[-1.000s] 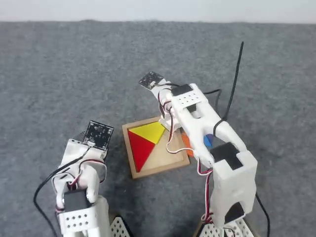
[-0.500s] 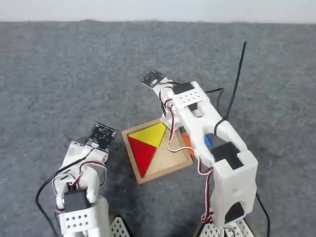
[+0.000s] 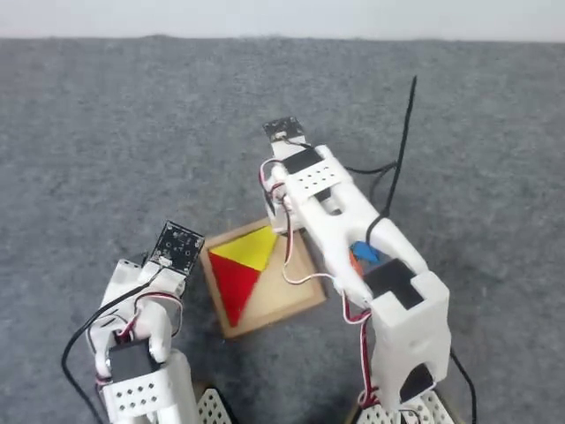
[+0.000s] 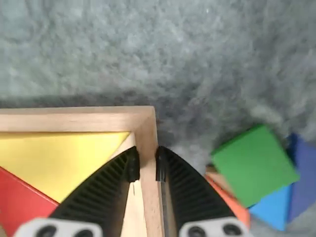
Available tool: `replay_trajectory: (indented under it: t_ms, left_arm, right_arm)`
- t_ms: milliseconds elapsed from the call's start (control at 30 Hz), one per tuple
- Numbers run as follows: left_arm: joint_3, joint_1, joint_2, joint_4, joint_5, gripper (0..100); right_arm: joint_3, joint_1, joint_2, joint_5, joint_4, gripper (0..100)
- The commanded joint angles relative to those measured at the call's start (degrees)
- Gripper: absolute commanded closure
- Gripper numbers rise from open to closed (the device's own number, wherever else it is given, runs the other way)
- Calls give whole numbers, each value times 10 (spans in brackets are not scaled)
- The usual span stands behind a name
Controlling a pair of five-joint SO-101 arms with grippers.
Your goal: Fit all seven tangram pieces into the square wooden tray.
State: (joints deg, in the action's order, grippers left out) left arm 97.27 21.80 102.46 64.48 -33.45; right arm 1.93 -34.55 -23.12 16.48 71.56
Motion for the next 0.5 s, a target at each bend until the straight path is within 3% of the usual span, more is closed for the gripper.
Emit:
replay_trajectory:
  t_ms: [0, 267, 467]
  left_arm:
    - [-7, 8, 11, -2, -4, 823]
    - [-7, 8, 11, -2, -4, 823]
    - [-7, 8, 11, -2, -4, 823]
  right_arm:
    - [51, -19, 8, 64, 0, 992]
    - [75, -15, -31, 163, -31, 992]
    - [163, -13, -94, 174, 22, 992]
